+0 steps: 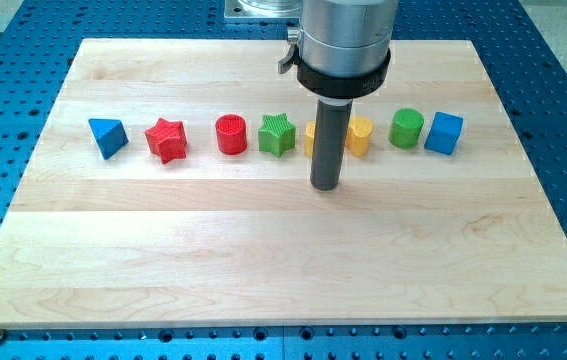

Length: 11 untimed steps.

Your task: Move the red star slightly upwards

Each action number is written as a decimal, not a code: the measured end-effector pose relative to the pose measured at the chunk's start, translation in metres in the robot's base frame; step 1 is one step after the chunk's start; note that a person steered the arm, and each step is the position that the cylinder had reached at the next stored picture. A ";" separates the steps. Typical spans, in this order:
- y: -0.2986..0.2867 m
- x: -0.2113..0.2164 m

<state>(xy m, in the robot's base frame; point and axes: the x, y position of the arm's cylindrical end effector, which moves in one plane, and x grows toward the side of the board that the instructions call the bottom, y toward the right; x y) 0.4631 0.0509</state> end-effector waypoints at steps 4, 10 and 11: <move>-0.070 -0.001; -0.229 -0.091; -0.270 -0.090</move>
